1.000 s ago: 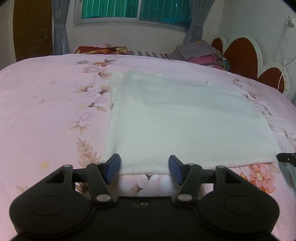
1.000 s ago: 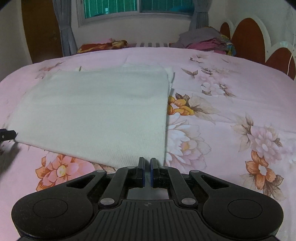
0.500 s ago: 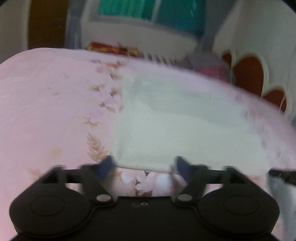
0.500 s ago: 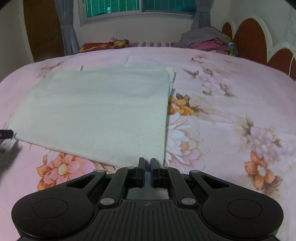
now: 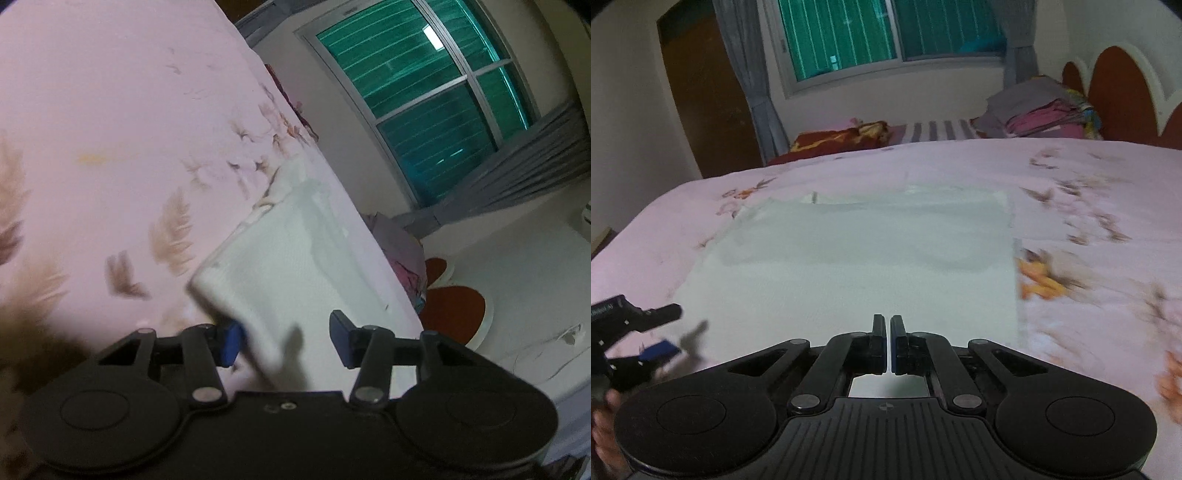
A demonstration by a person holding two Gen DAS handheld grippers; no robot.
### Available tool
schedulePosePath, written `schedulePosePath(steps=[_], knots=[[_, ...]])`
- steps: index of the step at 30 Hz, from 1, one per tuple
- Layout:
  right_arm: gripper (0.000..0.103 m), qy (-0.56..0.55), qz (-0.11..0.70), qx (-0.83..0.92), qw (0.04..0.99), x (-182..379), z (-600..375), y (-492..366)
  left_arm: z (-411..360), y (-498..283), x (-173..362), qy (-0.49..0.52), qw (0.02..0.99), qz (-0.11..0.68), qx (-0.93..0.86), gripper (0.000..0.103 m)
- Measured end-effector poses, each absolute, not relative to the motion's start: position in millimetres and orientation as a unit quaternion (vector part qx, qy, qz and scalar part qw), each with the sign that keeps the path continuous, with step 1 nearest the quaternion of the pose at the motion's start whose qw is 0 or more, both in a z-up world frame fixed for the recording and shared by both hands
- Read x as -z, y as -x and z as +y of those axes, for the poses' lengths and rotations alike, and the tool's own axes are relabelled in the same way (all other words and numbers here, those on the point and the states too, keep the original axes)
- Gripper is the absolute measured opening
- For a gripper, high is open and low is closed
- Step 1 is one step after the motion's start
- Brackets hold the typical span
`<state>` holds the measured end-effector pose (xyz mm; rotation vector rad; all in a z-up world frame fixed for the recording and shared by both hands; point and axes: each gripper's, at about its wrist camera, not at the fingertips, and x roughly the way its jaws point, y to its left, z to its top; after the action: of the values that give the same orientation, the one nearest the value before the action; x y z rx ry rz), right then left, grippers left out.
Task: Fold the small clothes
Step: 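Grip the sweater's side edge with the left tool and lift it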
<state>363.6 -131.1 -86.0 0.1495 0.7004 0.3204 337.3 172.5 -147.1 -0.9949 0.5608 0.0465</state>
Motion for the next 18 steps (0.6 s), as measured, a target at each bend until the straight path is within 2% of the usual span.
schedulePosePath(steps=[3, 6, 9, 10, 16, 18], knots=[[0.002, -0.081, 0.346, -0.166, 0.92, 86.5, -109.8, -389.6, 171.6, -353.5, 146.2, 0.474, 0.838, 0.269, -0.029, 0.047], [0.002, -0.089, 0.352, -0.176, 0.915, 86.4, -91.5, -416.5, 170.8, -366.5, 144.1, 0.465, 0.841, 0.274, -0.039, 0.041], [0.002, -0.084, 0.359, -0.181, 0.912, 90.0, -75.5, -439.5, 169.9, -373.3, 145.3, 0.453, 0.846, 0.28, -0.039, 0.023], [0.002, -0.082, 0.361, -0.181, 0.911, 92.6, -71.5, -445.8, 169.7, -375.5, 146.8, 0.45, 0.846, 0.284, -0.039, 0.008], [0.002, -0.102, 0.356, -0.201, 0.907, 107.7, -67.6, -458.1, 161.1, -362.7, 131.0, 0.41, 0.871, 0.269, -0.028, 0.008], [0.001, -0.085, 0.37, -0.197, 0.904, 117.1, -64.4, -463.1, 161.2, -368.3, 131.4, 0.4, 0.871, 0.28, -0.05, 0.029]])
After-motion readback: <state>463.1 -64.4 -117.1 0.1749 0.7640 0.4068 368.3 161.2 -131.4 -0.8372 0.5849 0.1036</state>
